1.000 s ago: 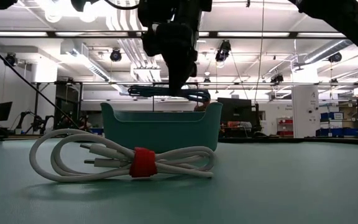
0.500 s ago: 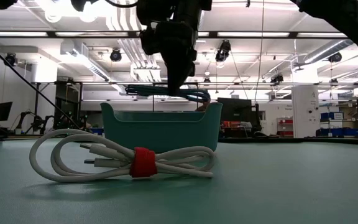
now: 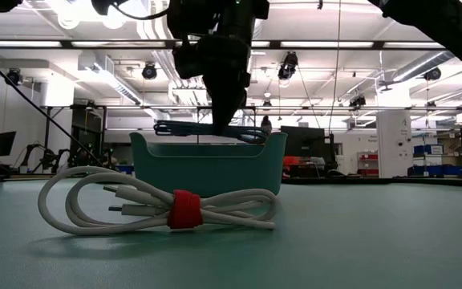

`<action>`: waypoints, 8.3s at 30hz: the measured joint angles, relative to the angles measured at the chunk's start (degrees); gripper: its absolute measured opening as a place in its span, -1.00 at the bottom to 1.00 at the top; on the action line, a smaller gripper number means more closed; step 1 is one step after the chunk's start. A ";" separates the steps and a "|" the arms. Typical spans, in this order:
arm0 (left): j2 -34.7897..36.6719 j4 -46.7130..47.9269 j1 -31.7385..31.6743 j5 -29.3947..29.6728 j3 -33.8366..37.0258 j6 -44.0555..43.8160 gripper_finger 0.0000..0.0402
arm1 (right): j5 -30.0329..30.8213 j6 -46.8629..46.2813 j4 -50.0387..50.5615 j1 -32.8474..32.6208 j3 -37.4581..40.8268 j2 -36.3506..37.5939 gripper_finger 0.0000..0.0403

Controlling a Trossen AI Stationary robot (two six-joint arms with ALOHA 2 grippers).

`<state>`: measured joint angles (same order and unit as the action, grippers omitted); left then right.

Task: Pick and place USB-C Cables
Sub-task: Put the blue charger cable into the green bin, then put the white charger cable into the green bin

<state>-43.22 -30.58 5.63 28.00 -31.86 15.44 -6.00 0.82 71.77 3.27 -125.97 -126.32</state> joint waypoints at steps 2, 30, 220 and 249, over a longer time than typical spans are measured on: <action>0.00 0.01 0.00 -0.01 0.00 0.00 0.05 | 0.00 0.22 -0.08 0.00 0.00 -0.42 -0.88; 0.00 0.01 0.00 -0.01 0.00 0.00 0.05 | 4.66 1.84 -2.43 -0.02 0.00 -6.15 -0.88; -66.66 56.50 28.83 -11.22 -42.93 -60.15 0.05 | 10.53 11.61 -95.65 -6.99 95.76 80.38 -0.64; -66.66 50.40 28.98 -10.82 -37.00 -61.77 -0.22 | 10.58 11.19 -95.06 -6.99 95.76 80.37 -0.64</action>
<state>-109.89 19.82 34.61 17.18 -68.86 -46.33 4.58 12.01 -23.29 -3.73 -30.22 -45.95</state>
